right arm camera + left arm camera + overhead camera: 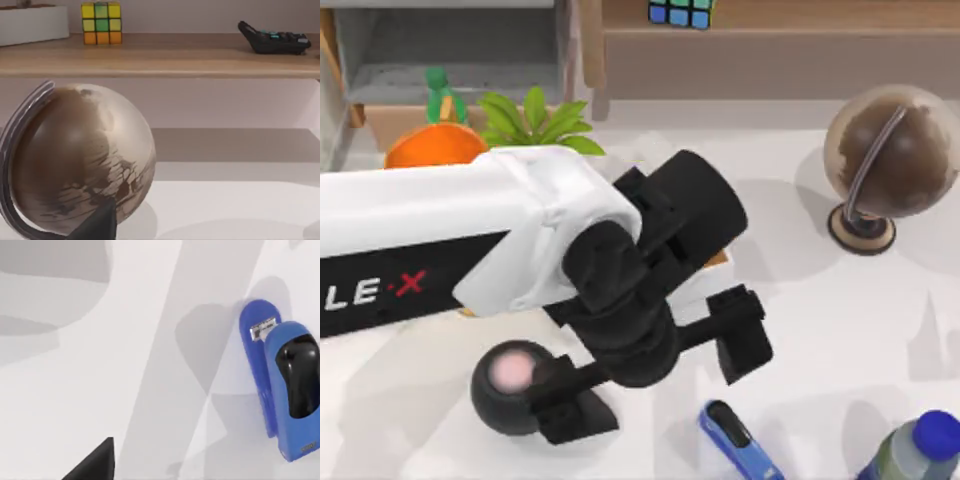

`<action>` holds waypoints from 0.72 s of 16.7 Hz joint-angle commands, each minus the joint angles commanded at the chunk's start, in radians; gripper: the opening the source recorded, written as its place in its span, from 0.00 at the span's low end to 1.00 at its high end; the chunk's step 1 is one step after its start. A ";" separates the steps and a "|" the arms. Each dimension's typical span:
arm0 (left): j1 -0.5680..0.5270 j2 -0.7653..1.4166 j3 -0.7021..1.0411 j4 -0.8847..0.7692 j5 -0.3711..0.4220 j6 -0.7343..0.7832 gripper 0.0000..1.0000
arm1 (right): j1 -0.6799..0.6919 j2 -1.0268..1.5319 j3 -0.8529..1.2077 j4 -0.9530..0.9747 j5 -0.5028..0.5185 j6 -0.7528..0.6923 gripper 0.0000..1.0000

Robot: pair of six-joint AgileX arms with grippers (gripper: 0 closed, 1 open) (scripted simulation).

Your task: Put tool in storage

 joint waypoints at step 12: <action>-0.166 0.418 0.427 -0.243 -0.121 -0.524 1.00 | 0.000 0.000 0.000 0.000 0.000 0.000 1.00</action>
